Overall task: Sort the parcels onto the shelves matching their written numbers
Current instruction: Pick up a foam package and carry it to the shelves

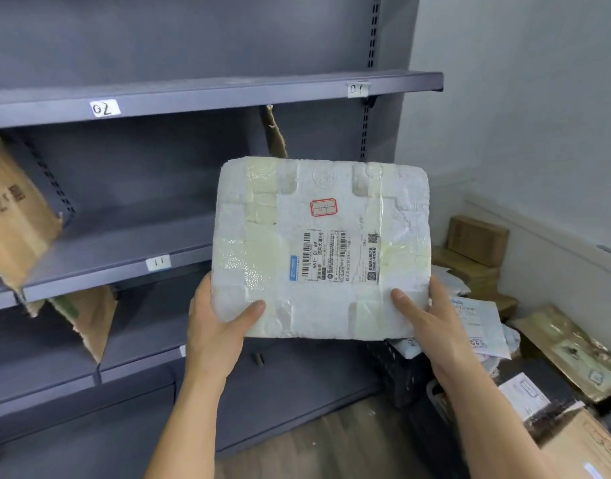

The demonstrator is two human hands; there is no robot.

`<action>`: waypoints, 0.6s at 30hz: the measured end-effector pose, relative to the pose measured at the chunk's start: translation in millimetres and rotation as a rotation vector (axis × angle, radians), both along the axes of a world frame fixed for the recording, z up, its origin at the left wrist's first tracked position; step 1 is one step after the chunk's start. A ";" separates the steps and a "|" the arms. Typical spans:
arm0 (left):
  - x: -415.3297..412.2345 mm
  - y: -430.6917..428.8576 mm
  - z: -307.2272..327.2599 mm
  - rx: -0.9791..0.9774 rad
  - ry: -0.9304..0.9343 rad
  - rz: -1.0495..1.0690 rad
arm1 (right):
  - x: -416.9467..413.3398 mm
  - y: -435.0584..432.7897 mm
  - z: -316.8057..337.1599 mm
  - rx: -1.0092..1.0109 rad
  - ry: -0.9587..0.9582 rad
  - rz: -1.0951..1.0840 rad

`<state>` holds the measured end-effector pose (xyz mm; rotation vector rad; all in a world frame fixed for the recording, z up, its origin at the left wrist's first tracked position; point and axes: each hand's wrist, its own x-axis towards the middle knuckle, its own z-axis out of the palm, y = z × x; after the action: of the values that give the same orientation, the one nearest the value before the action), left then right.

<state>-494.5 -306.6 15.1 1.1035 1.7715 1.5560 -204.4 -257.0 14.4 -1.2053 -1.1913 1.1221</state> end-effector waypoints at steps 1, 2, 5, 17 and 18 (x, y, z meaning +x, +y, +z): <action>-6.8 -7.2 -0.4 0.002 -0.001 0.018 | -7.2 -1.6 -1.3 0.007 -0.014 0.014; -12.8 -14.5 -0.1 0.001 0.001 0.038 | -13.9 -2.9 -2.5 0.008 -0.025 0.032; -24.7 -40.0 3.4 -0.002 -0.013 0.110 | -32.6 -7.0 -1.3 0.011 -0.044 0.116; -19.8 -144.6 3.0 -0.010 -0.062 0.443 | -77.0 -16.5 1.2 0.090 -0.088 0.415; -18.3 -154.2 2.7 -0.015 -0.059 0.473 | -81.3 -19.7 0.6 0.087 -0.081 0.440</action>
<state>-512.8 -460.8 17.8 0.6468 2.1012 1.8122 -285.7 -276.7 15.0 -0.9519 -1.6017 1.3337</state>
